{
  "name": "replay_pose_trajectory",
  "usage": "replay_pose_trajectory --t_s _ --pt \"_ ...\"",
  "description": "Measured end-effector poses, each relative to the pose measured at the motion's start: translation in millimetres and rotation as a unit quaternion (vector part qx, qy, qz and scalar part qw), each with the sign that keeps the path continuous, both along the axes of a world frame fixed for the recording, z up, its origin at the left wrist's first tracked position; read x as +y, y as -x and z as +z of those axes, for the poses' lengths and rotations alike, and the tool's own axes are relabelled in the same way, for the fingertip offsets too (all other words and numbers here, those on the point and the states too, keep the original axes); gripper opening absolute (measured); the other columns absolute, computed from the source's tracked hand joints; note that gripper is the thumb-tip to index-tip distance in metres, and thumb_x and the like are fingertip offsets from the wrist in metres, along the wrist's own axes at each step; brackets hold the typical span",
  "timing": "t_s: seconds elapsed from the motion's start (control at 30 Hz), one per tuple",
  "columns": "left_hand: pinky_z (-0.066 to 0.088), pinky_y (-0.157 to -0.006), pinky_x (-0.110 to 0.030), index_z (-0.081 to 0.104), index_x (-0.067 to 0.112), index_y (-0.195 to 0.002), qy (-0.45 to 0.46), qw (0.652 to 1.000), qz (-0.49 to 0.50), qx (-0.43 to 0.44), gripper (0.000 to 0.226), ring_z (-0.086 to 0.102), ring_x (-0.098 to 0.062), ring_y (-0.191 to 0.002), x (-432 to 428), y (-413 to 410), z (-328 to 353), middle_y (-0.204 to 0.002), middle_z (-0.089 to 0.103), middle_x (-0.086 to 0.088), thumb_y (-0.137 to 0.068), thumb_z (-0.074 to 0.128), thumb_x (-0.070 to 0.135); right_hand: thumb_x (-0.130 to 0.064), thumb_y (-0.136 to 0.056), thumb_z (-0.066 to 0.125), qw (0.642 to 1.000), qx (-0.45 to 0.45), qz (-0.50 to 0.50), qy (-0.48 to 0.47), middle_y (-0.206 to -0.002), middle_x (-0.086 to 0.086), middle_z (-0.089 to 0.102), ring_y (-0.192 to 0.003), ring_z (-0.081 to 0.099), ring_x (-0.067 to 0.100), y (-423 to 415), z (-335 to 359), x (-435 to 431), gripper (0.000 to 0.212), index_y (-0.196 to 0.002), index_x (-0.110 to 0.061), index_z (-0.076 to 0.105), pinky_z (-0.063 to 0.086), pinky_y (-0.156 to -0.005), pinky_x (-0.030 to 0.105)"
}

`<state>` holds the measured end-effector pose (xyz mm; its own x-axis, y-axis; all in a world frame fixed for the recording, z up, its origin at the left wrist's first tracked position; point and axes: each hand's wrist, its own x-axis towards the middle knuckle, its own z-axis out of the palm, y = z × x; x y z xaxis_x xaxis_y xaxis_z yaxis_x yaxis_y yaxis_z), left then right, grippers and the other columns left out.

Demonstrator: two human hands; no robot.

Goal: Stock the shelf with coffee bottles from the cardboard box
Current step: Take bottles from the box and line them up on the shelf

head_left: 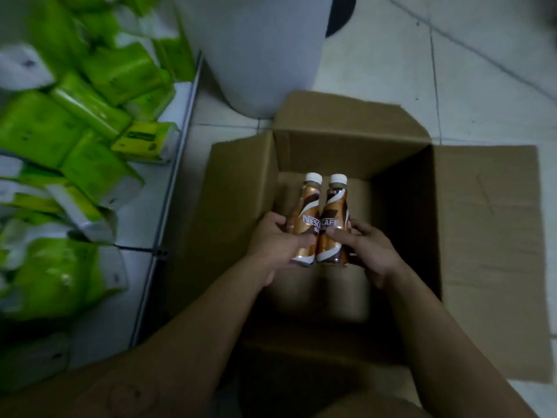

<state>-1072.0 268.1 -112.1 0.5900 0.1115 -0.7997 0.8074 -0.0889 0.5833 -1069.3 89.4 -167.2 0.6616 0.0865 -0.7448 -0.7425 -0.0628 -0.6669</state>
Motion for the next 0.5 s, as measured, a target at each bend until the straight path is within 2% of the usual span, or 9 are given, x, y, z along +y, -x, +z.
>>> replay_pose_trajectory --t_s 0.07,0.1,0.2,0.27,0.37,0.5 --pt "0.059 -0.067 -0.038 0.047 0.015 -0.127 -0.009 0.999 0.012 -0.040 0.065 0.066 -0.025 -0.098 10.6 6.3 39.9 -0.120 0.061 -0.005 -0.072 0.082 0.010 -0.034 -0.070 0.083 0.999 -0.044 -0.017 -0.019 -0.111 0.004 0.071 -0.092 0.073 0.021 6.0 45.4 10.0 0.064 -0.127 -0.020 0.057 0.059 -0.076 0.036" --pt "0.059 -0.068 -0.039 0.049 0.015 -0.127 -0.009 0.998 0.008 -0.065 0.064 0.066 -0.024 -0.098 15.7 9.0 58.6 -0.121 0.063 -0.005 -0.072 0.083 0.010 -0.033 -0.070 0.083 0.997 -0.072 -0.011 -0.023 -0.111 0.005 0.071 -0.091 0.073 0.021 5.9 66.2 15.1 0.063 -0.125 -0.019 0.057 0.059 -0.075 0.036" --pt "0.059 -0.070 -0.037 0.062 0.021 -0.104 -0.019 0.990 -0.022 -0.138 0.031 0.068 -0.018 -0.089 27.1 18.3 99.5 -0.105 0.069 -0.001 -0.079 0.078 0.015 -0.025 -0.071 0.084 0.988 -0.151 -0.013 -0.018 -0.108 0.004 0.072 -0.090 0.073 0.019 7.4 117.9 30.9 0.057 -0.122 -0.018 0.060 0.059 -0.072 0.032" --pt "0.059 -0.075 -0.038 0.064 0.019 -0.105 -0.021 0.979 -0.003 -0.204 0.023 0.069 -0.020 -0.092 40.2 36.9 148.3 -0.103 0.071 -0.002 -0.084 0.073 0.016 -0.021 -0.070 0.084 0.978 -0.209 -0.012 -0.019 -0.104 0.004 0.074 -0.087 0.074 0.017 16.3 171.2 42.0 0.052 -0.117 -0.017 0.062 0.059 -0.069 0.029" --pt "0.057 -0.082 -0.041 0.065 0.015 -0.115 -0.030 0.961 0.010 -0.276 0.028 0.069 -0.024 -0.098 59.9 60.6 208.6 -0.110 0.071 -0.008 -0.087 0.070 0.016 -0.021 -0.069 0.085 0.958 -0.285 0.032 -0.017 -0.101 0.001 0.074 -0.083 0.074 0.013 32.1 241.7 59.7 0.049 -0.113 -0.020 0.063 0.059 -0.067 0.026" --pt "0.056 -0.082 -0.054 0.061 0.023 -0.105 -0.031 0.948 0.018 -0.316 0.034 0.068 -0.024 -0.097 90.0 94.1 280.3 -0.106 0.069 -0.003 -0.080 0.074 0.004 -0.026 -0.072 0.083 0.921 -0.380 0.082 0.012 -0.092 -0.008 0.070 -0.074 0.070 0.002 55.7 323.4 88.5 0.046 -0.111 -0.026 0.059 0.054 -0.058 0.013"
